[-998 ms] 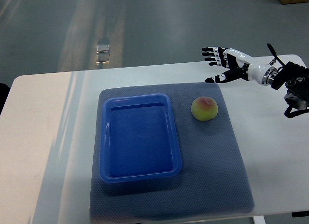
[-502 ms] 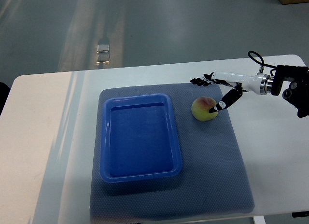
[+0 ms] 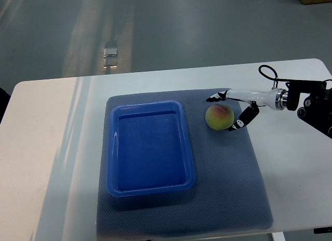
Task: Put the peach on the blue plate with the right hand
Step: 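Reach the open right hand forward and down around the peach, then close the right hand fingers around the peach, then lift the peach with the right hand and carry it over the blue tray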
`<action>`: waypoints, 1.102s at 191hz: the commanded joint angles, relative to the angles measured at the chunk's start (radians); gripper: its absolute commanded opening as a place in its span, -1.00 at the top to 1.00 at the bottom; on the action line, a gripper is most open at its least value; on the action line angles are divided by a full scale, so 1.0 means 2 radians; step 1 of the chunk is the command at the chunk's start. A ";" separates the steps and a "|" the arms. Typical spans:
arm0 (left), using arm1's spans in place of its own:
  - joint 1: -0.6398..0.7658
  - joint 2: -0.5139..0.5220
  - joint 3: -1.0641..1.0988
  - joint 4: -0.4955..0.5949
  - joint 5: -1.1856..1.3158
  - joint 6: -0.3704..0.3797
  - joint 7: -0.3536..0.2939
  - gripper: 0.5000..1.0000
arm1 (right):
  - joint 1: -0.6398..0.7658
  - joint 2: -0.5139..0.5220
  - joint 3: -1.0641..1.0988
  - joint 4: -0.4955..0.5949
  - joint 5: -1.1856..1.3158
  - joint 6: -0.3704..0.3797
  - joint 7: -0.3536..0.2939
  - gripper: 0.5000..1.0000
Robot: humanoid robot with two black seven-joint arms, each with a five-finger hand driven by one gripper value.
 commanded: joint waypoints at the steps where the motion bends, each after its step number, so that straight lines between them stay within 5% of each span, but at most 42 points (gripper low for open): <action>1: 0.000 0.000 0.000 0.000 0.000 -0.001 0.000 -1.00 | -0.002 0.002 -0.001 -0.003 -0.001 -0.003 -0.002 -0.53; 30: 0.000 0.000 0.000 0.000 0.000 -0.001 0.000 -1.00 | -0.002 0.002 -0.004 -0.005 -0.002 -0.008 -0.003 -0.35; 31: 0.000 0.000 0.000 0.000 0.000 -0.001 0.000 -1.00 | -0.001 0.002 -0.010 -0.008 -0.002 -0.011 -0.004 -0.21; 43: 0.000 0.000 0.000 0.000 0.000 -0.001 0.000 -1.00 | 0.000 0.002 -0.012 -0.008 -0.002 -0.013 -0.005 -0.19; 44: 0.000 0.000 0.000 0.000 0.000 0.000 0.000 -1.00 | 0.000 0.002 -0.017 -0.009 -0.002 -0.020 -0.005 -0.04; 52: 0.000 0.000 0.000 0.000 0.000 0.000 0.000 -1.00 | 0.000 0.002 -0.017 -0.012 -0.002 -0.023 -0.005 0.09; 69: 0.000 0.000 0.000 0.000 0.000 -0.001 0.000 -1.00 | 0.001 0.002 -0.017 -0.012 -0.002 -0.024 -0.005 0.24; 135: 0.000 0.000 -0.001 0.000 0.000 0.000 0.000 -1.00 | 0.034 0.005 -0.015 -0.011 0.008 -0.021 -0.004 0.25; 211: 0.001 0.000 -0.001 0.000 0.000 0.001 0.000 -1.00 | 0.081 0.120 -0.018 -0.036 0.008 -0.015 -0.005 0.22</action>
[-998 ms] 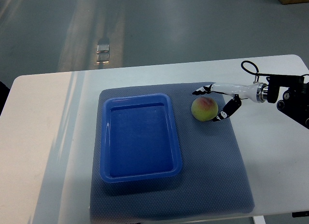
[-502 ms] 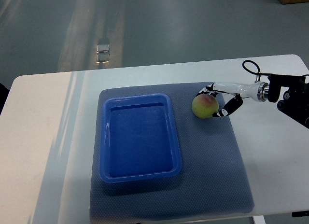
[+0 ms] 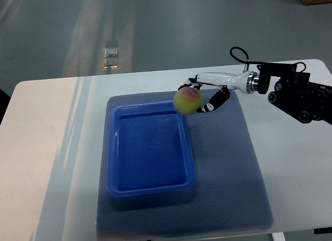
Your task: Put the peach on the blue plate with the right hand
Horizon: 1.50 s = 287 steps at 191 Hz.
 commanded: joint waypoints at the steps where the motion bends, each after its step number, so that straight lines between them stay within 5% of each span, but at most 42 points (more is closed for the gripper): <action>1: 0.000 0.000 0.000 0.000 0.000 0.000 0.000 -1.00 | 0.007 0.027 -0.001 -0.009 0.000 0.000 -0.001 0.22; 75: 0.002 0.000 -0.001 0.001 -0.001 0.001 0.000 -1.00 | 0.018 0.125 -0.033 -0.025 -0.002 -0.001 -0.001 -0.17; 143: 0.002 0.000 0.000 0.004 0.000 0.000 0.000 -1.00 | 0.013 0.127 -0.075 -0.025 -0.004 -0.007 -0.001 -0.70; 225: 0.002 0.000 0.000 0.003 0.000 0.000 0.000 -1.00 | 0.015 0.075 -0.011 -0.028 0.061 0.001 -0.001 -0.69; 287: 0.002 0.000 0.000 0.003 0.000 0.000 0.000 -1.00 | -0.019 0.054 0.055 -0.099 0.377 -0.064 -0.048 -0.64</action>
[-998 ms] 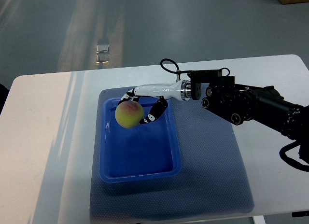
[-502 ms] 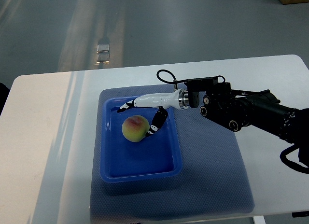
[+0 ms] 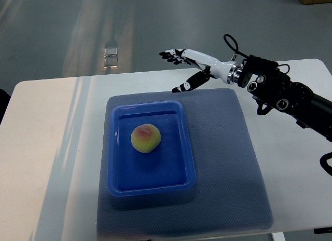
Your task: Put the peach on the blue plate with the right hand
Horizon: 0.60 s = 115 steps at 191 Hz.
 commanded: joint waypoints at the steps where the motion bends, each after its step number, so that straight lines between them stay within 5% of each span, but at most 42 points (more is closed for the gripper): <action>1: 0.000 0.000 0.000 0.000 0.000 0.000 0.000 -1.00 | -0.010 0.000 0.016 -0.023 0.099 -0.031 -0.023 -0.64; 72: 0.000 0.000 0.000 -0.001 0.000 0.000 0.000 -1.00 | -0.038 -0.015 0.024 -0.027 0.306 -0.103 -0.060 -0.63; 115: 0.000 0.000 0.001 -0.001 0.000 0.000 0.000 -1.00 | -0.051 -0.015 0.032 -0.026 0.369 -0.102 -0.093 -0.64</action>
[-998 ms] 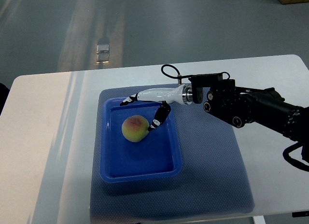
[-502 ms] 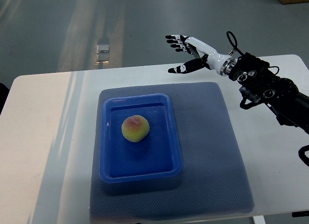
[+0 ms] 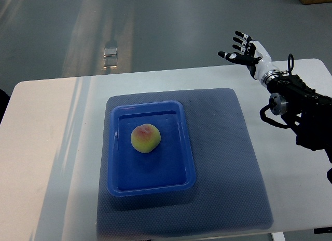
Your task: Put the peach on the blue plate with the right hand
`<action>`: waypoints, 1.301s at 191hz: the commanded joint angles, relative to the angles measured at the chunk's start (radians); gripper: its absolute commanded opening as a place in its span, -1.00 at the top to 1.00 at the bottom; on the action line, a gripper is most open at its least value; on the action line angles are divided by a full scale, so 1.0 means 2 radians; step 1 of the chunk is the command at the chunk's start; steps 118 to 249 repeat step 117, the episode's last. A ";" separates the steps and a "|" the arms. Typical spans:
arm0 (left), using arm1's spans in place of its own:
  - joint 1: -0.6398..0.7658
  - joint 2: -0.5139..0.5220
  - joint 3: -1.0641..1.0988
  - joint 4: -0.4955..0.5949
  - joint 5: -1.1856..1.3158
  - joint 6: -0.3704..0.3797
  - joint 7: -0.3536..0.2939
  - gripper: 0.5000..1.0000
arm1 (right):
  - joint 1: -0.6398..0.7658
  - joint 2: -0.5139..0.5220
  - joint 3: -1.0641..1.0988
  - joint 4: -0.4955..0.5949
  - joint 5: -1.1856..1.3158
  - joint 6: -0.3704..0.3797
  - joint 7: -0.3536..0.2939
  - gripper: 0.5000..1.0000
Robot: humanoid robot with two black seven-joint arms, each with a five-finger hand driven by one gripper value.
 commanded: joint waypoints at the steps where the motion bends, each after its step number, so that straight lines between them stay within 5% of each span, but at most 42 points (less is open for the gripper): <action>1: 0.000 0.000 0.000 -0.001 0.000 0.000 0.000 -1.00 | -0.006 0.000 0.003 0.001 0.029 0.003 -0.011 -0.64; 249: -0.001 0.000 -0.001 -0.001 0.000 0.000 0.000 -1.00 | -0.024 0.009 0.043 0.006 0.042 0.003 -0.007 -0.72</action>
